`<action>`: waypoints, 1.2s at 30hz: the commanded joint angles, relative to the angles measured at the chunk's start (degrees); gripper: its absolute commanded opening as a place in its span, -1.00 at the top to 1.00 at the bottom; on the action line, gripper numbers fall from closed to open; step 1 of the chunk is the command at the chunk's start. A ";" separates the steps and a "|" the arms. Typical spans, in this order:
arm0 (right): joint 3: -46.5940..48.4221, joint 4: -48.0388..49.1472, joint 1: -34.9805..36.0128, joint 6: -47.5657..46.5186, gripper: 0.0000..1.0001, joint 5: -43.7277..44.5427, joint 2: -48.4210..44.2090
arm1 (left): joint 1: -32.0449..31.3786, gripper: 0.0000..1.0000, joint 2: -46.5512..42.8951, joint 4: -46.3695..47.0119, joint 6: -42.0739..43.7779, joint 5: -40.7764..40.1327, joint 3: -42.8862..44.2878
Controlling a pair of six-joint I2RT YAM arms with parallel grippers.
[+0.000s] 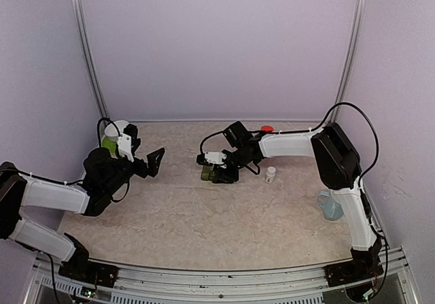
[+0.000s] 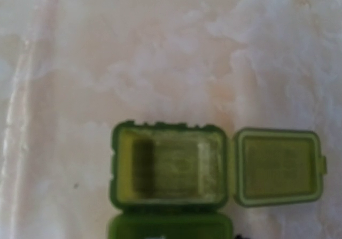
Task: Sort the pills into containers
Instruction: Place the pill container at the center of the board.
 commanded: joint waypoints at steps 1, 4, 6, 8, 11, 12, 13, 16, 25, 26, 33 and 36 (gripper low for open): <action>0.52 -1.09 -0.25 0.09 -0.06 0.51 1.05 | 0.41 -0.98 -1.00 1.90 -0.26 -0.41 -0.47; -0.94 -0.27 -0.25 0.45 -0.20 1.92 0.49 | 0.42 -0.98 -0.91 1.94 -0.20 -0.49 -0.51; -2.05 0.66 -0.35 0.71 -0.26 3.57 -0.12 | 0.44 -0.97 -0.87 2.02 -0.19 -0.41 -0.51; -2.99 1.42 -0.34 1.23 -0.34 5.29 -0.52 | 0.45 -0.98 -0.80 2.13 -0.33 -0.33 -0.51; -4.42 2.31 -0.64 1.90 -0.40 7.87 -1.26 | 0.39 -0.98 -0.78 2.21 -0.35 -0.21 -0.51; -4.93 2.80 -0.79 2.08 -0.41 8.65 -1.46 | 0.42 -0.98 -0.78 2.20 -0.40 -0.15 -0.51; -5.39 3.18 -0.92 2.33 -0.42 9.37 -1.70 | 0.47 -0.98 -0.70 2.23 -0.44 -0.13 -0.51; -6.75 4.08 -1.49 2.89 -0.44 11.18 -2.20 | 0.42 -0.98 -0.71 2.28 -0.45 -0.07 -0.53; -8.62 6.41 -2.78 4.48 -0.49 15.33 -2.64 | 0.43 -0.98 -0.69 2.29 -0.33 0.19 -0.51; -8.62 6.58 -2.94 4.70 -0.50 15.80 -2.54 | 0.43 -0.98 -0.76 2.23 -0.34 0.14 -0.51; -7.35 8.41 -4.17 7.06 -0.59 18.50 -0.51 | 0.41 -0.97 -0.52 2.34 -0.39 0.32 -0.51; -4.88 8.13 -4.45 7.88 -0.61 19.89 1.41 | 0.39 -0.98 -0.36 2.39 -0.34 0.29 -0.52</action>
